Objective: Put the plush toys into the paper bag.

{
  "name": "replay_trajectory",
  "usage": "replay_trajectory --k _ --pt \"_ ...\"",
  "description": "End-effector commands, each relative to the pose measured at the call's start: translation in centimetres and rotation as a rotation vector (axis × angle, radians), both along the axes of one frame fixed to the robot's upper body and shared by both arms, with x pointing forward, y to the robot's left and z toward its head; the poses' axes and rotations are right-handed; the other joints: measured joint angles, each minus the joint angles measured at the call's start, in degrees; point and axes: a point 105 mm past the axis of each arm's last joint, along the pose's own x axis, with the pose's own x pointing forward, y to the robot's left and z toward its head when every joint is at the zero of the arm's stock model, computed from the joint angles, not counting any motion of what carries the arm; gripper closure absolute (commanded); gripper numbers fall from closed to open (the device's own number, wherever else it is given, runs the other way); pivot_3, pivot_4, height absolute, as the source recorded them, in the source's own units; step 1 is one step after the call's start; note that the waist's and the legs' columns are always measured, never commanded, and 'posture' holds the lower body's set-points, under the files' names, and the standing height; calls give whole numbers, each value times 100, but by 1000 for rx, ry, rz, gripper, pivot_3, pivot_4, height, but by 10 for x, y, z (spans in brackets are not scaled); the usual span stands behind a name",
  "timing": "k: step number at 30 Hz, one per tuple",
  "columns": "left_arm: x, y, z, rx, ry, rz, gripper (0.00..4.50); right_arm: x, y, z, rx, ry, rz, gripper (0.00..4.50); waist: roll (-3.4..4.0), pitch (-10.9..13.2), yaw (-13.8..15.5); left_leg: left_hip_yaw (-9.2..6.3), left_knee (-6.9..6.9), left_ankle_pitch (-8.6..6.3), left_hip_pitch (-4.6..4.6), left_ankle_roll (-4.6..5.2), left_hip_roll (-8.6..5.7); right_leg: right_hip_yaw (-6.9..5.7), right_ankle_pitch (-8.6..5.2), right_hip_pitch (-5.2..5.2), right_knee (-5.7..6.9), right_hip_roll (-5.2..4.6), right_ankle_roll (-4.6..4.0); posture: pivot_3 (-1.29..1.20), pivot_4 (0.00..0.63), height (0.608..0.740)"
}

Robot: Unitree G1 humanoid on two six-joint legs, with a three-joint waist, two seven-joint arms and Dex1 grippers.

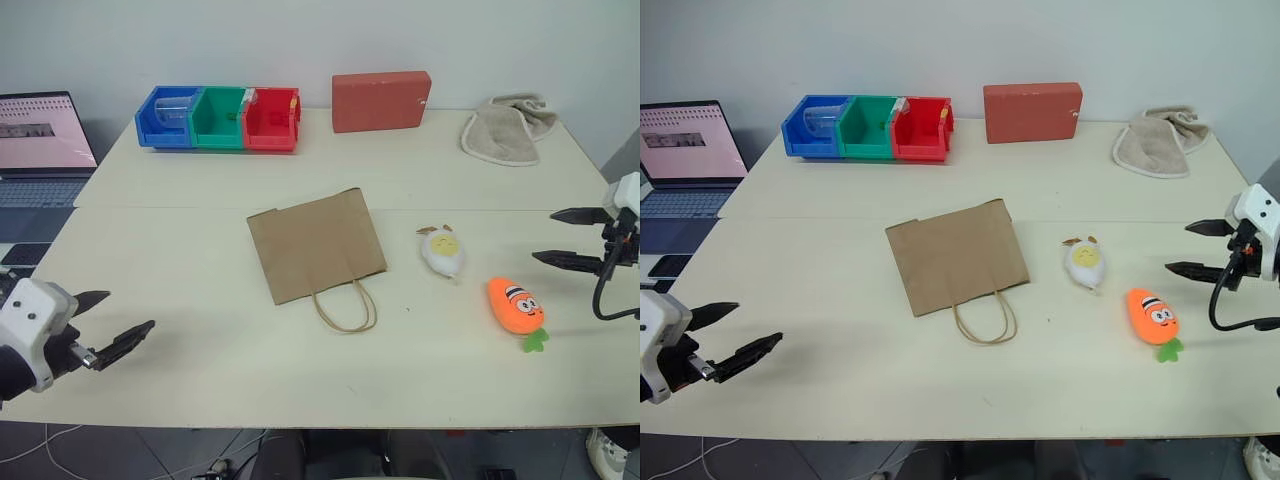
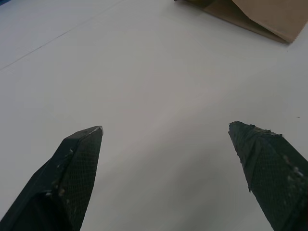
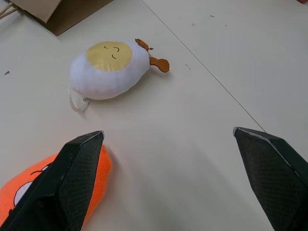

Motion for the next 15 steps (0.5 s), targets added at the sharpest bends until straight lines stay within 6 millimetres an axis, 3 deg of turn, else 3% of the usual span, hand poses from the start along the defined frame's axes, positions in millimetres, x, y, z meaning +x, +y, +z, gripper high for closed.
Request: replay_trajectory --k 1,10,15 --pt "0 2 14 11 -52 5 29 0 2 11 -8 -43 12 0 0 0 0 0 0 0 0 0 0 0 0 0 0 0 0 0 150 740" --pt "2 10 15 -4 -95 45 29 1 2 10 -16 -48 10 0 0 0 1 1 0 -1 0 -1 0 0 0 0 1 0 0 0 150 740" --pt "-1 2 21 -78 -151 2 29 2 4 9 -19 -49 12 0 0 0 -1 2 1 -2 0 -3 0 1 0 0 0 0 0 0 150 740"
